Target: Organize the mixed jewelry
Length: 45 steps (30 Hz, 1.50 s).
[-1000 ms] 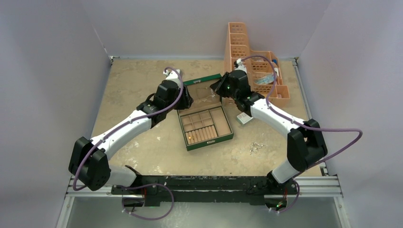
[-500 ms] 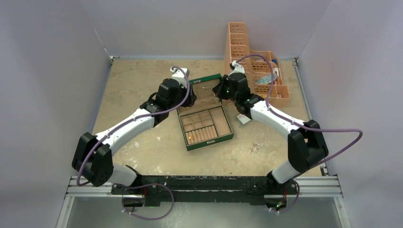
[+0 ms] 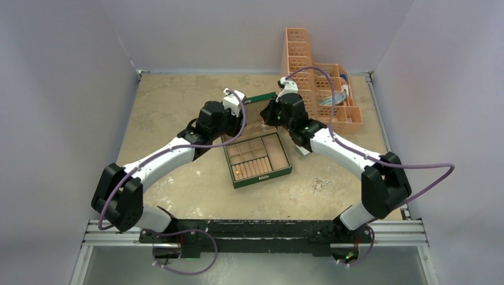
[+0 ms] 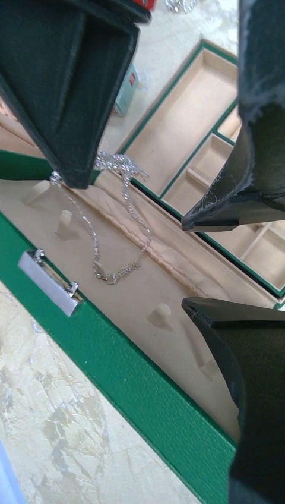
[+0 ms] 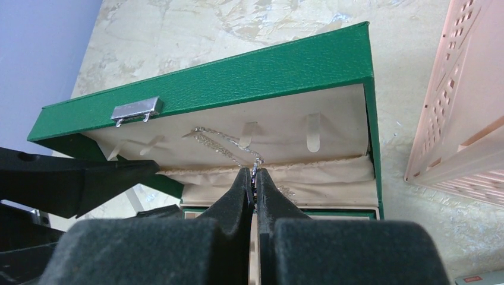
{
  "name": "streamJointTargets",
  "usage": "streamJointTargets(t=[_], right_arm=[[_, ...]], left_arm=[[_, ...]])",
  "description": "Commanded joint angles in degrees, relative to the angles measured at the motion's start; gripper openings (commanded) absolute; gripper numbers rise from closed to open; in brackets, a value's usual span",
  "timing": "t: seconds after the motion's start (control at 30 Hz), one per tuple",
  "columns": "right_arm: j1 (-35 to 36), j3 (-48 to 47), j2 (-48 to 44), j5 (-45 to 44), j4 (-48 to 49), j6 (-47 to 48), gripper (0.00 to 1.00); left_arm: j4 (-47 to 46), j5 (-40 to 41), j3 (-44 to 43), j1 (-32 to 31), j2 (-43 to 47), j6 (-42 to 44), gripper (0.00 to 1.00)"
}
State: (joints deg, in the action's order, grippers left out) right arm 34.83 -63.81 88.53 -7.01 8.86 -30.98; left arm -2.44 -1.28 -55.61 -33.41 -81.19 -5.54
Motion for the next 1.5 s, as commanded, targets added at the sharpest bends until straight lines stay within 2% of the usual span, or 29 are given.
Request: streamJointTargets(t=[0.0,0.33,0.6,0.83,1.03,1.23,1.47], right_arm=[[0.0,-2.2,-2.7,-2.2,1.3,0.3,0.0],[0.0,-1.8,-3.6,-1.7,0.9,-1.4,0.0],[0.0,-1.8,-3.0,0.3,0.9,-1.8,0.0],[0.0,-2.4,-2.2,2.0,1.7,-2.3,0.0],[0.0,-2.2,-1.5,5.5,3.0,-4.2,0.0],[0.0,-1.5,-0.5,6.9,6.7,-10.5,0.0],[0.1,0.6,0.1,6.9,11.4,-20.7,0.0]], left_arm=[[-3.9,-0.1,1.2,0.1,-1.7,6.2,0.45],[-11.6,4.3,4.8,-0.5,-7.1,11.1,0.46],[-10.8,2.7,6.1,-1.6,-10.8,10.8,0.42],[-10.3,1.5,7.2,-2.3,-10.3,9.9,0.26],[-9.9,-1.8,7.7,-2.5,-8.9,9.6,0.0],[-11.6,-7.6,9.1,-2.5,-6.7,9.5,0.0],[-13.4,-10.0,11.0,-2.5,-5.6,8.9,0.0]])
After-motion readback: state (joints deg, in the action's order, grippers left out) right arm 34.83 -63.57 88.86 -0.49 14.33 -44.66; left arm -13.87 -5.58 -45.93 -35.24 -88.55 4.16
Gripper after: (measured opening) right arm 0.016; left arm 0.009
